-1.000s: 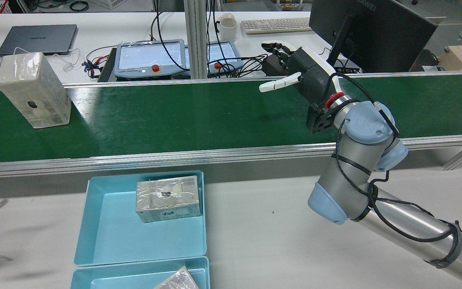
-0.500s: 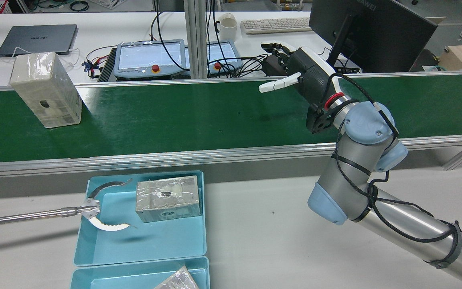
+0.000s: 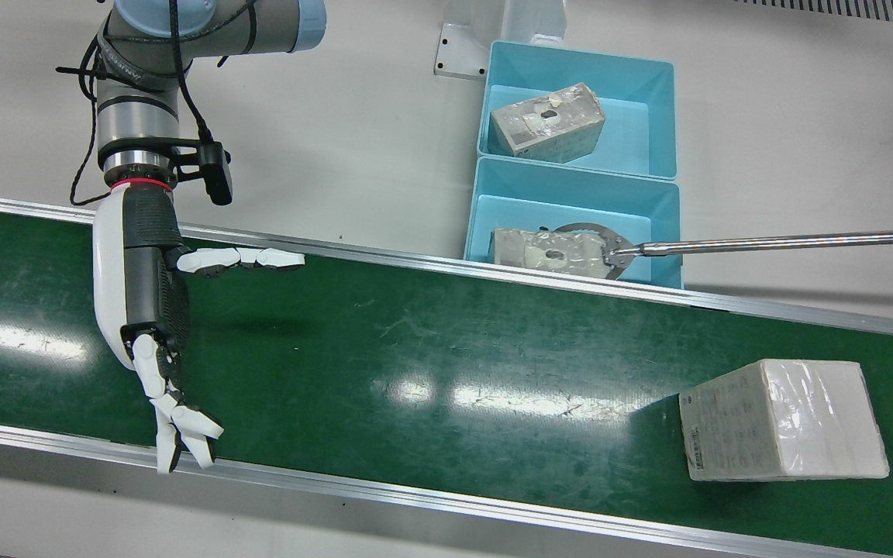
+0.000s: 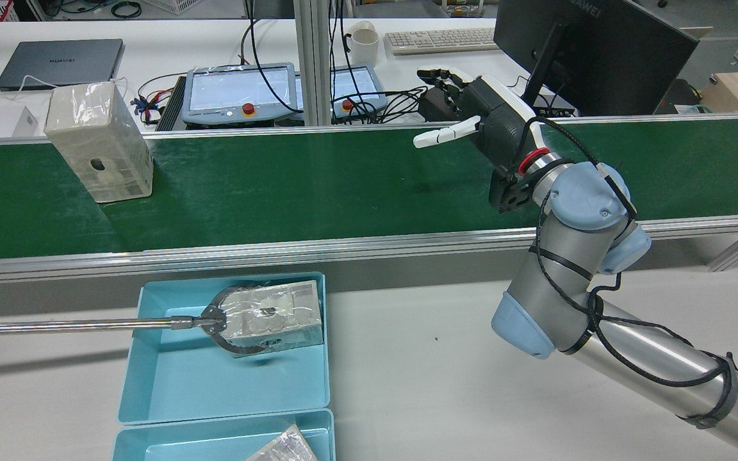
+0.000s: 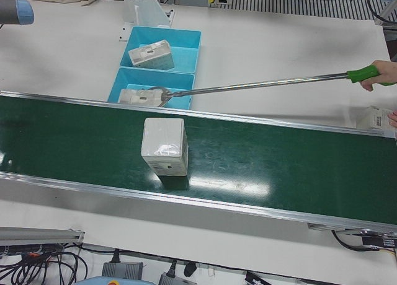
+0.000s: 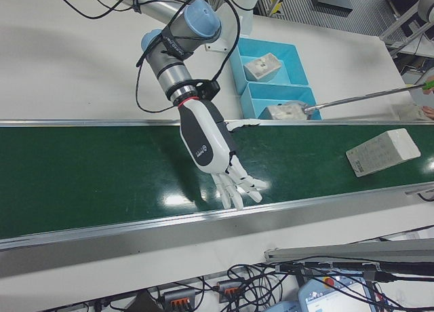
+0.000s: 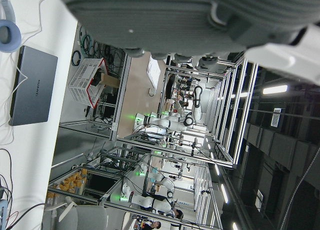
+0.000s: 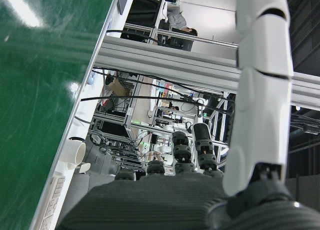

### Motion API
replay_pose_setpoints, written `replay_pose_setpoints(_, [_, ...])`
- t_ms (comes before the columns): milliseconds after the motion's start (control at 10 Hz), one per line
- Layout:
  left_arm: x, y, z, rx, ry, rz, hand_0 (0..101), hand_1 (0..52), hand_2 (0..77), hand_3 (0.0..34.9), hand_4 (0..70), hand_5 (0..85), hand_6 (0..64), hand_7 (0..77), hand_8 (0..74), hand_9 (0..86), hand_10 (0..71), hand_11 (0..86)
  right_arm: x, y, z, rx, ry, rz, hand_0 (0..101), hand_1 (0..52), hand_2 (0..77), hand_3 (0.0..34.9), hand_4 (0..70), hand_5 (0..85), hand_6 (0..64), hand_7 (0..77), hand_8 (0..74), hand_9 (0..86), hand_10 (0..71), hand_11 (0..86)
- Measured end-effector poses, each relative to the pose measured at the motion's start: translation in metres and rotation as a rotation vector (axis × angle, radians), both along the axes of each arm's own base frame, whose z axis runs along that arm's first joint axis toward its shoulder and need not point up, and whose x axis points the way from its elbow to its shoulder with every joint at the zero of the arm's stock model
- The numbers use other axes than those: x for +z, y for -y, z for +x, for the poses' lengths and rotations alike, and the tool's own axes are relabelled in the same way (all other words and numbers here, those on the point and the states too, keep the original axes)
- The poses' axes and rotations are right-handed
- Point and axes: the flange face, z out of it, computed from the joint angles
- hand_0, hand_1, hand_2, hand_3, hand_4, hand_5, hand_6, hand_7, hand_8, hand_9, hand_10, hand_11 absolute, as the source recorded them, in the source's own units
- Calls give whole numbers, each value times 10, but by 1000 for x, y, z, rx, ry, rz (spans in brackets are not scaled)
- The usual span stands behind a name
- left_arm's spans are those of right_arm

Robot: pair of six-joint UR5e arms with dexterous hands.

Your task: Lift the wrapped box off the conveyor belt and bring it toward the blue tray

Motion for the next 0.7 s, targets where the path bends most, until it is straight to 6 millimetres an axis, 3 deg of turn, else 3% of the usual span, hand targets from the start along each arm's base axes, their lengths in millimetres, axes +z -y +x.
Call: replay_pose_setpoints(700, [0,0,0,0,0,0,0,0,5,0,0,11,0,0,5,0,5,5,0,0,0,0,-1,0,478,136,109,66,44,245,49,38,16,16,0,11])
